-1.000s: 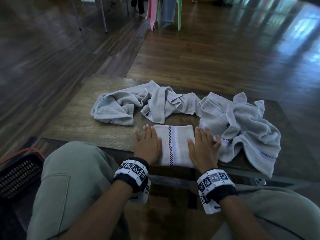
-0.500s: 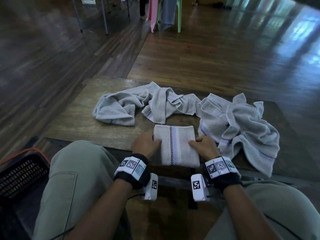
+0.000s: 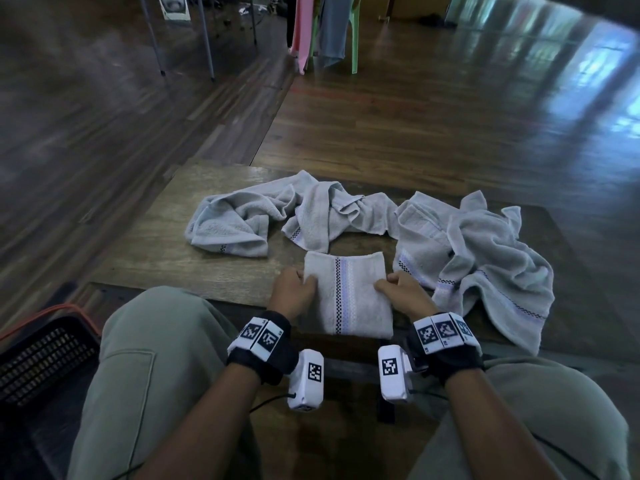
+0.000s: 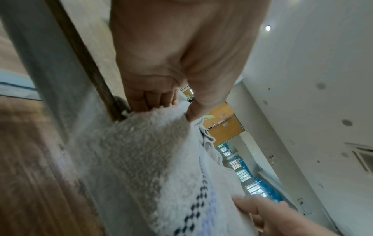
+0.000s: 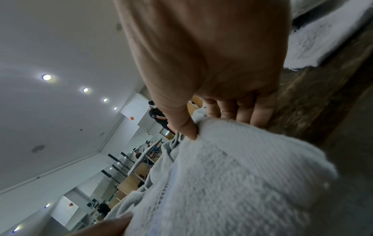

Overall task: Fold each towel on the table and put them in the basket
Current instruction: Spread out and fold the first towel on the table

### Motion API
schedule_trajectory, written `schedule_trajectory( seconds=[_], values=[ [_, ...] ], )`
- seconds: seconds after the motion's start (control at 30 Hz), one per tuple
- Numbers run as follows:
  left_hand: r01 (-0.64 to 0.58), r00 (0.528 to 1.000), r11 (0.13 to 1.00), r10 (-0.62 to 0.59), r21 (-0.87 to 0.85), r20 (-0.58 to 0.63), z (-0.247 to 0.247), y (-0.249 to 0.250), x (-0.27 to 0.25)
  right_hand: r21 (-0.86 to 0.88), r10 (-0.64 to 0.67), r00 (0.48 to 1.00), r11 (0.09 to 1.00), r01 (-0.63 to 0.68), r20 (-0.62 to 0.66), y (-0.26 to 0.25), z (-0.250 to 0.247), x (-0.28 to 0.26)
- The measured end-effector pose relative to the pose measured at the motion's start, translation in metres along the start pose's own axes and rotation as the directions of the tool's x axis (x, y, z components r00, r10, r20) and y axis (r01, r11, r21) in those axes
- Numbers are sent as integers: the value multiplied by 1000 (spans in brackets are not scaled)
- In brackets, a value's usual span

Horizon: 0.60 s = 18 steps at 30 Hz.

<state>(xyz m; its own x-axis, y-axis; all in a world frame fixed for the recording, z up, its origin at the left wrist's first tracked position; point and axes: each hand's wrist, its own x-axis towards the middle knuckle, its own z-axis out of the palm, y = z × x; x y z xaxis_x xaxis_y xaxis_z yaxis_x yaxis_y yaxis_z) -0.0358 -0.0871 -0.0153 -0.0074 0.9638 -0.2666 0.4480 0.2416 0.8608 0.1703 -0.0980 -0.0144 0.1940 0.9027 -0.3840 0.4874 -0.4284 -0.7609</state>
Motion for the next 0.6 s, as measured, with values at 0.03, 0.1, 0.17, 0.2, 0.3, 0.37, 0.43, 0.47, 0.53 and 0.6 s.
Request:
schedule_trajectory(
  seconds=[0.03,0.1,0.17,0.2,0.3,0.37,0.43,0.47,0.53,0.6],
  values=[
    [27,1000,999,-27,-46,2,0,0,0,33,16,1000,999,-16,2,0,0,-2],
    [78,997,993,-76,-94,27,0,1,0,114,52,999,992,-52,1,2,-1,-4],
    [103,992,990,-96,-94,79,0,0,0,226,118,993,967,-117,10,4,-1,-7],
    [108,990,990,-99,-95,98,-1,-1,0,293,160,987,942,-161,26,5,-1,-10],
    [139,984,977,-118,-161,137,-6,-3,-7,383,211,974,896,-224,77,5,-1,-21],
    [135,984,971,-107,-200,144,-11,-1,-15,392,212,974,892,-226,80,4,-2,-29],
    [110,987,969,-79,-223,142,-17,1,-23,401,180,982,896,-190,64,-1,-3,-41],
    [89,989,967,-58,-239,133,-21,2,-27,400,159,986,901,-169,57,-5,-4,-46],
    [38,994,964,-10,-265,108,-29,7,-35,398,119,992,908,-127,46,-15,-7,-59],
    [-21,994,957,50,-290,93,-37,15,-45,402,83,996,911,-91,36,-26,-13,-75]
  ],
)
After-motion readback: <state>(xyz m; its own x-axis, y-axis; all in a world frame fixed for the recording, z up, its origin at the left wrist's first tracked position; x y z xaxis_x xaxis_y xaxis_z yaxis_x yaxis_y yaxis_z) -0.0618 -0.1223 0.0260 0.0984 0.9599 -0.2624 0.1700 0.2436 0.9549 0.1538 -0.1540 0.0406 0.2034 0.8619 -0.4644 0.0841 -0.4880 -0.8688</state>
